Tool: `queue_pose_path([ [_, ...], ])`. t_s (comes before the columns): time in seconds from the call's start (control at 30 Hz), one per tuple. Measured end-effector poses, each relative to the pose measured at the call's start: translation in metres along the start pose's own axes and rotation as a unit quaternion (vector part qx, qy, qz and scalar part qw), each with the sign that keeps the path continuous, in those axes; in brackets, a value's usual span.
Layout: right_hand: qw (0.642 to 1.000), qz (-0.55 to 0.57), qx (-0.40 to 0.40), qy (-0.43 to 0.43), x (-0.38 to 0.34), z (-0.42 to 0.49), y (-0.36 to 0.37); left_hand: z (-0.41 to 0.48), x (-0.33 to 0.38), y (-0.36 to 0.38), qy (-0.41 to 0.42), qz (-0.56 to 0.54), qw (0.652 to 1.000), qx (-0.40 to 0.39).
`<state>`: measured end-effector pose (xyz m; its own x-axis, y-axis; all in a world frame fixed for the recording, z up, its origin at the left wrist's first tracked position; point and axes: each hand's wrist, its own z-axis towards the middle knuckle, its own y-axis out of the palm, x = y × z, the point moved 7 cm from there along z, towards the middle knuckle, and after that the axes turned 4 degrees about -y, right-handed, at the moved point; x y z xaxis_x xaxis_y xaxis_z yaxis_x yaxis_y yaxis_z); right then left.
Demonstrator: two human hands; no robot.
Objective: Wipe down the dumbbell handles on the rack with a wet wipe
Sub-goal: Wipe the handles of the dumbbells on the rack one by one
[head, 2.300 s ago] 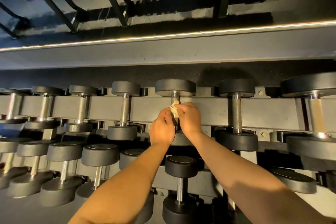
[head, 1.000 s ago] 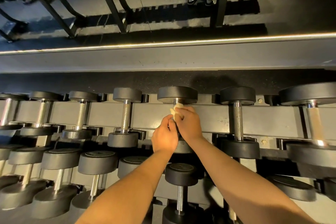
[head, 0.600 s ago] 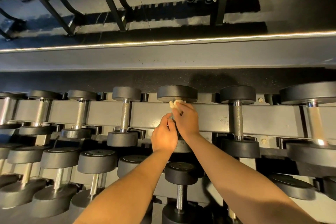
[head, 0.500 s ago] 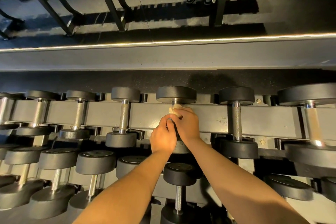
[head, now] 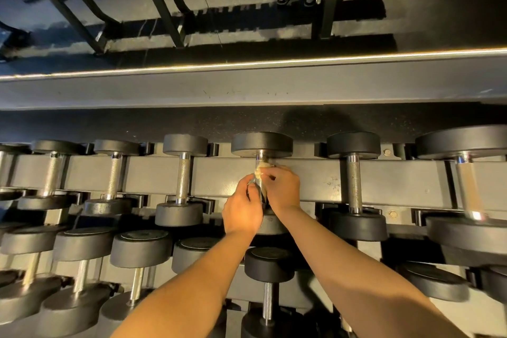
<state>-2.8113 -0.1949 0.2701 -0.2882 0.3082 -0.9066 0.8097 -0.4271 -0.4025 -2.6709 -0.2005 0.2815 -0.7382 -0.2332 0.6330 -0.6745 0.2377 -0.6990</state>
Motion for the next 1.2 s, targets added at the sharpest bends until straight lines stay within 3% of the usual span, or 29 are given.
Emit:
queue_pose_path([
  [0.17,0.996,-0.002,-0.082,0.047,0.026,-0.022,0.002,0.008,-0.01,0.0,-0.021,-0.063,0.994,-0.082],
  [0.27,0.995,0.02,-0.075,0.069,0.025,-0.017,-0.004,0.001,-0.03,-0.002,-0.026,-0.1,0.985,-0.137],
  [0.37,0.995,0.02,-0.033,0.092,0.022,-0.012,-0.006,-0.009,-0.041,-0.004,0.002,-0.111,0.988,-0.106],
  [0.77,0.975,-0.094,-0.145,0.136,0.023,-0.027,0.002,-0.01,-0.019,-0.005,0.031,-0.03,0.995,-0.085],
  [0.87,0.983,-0.098,-0.118,0.1,0.018,-0.024,0.001,-0.002,-0.004,-0.002,0.029,-0.044,0.995,-0.079],
  [1.03,0.999,0.007,0.037,0.026,-0.016,0.0,-0.005,0.005,-0.011,0.002,0.027,-0.044,0.997,-0.059],
  [1.2,0.999,-0.028,0.007,0.015,-0.013,0.002,0.002,0.008,-0.014,0.002,0.018,-0.052,0.997,-0.054],
])
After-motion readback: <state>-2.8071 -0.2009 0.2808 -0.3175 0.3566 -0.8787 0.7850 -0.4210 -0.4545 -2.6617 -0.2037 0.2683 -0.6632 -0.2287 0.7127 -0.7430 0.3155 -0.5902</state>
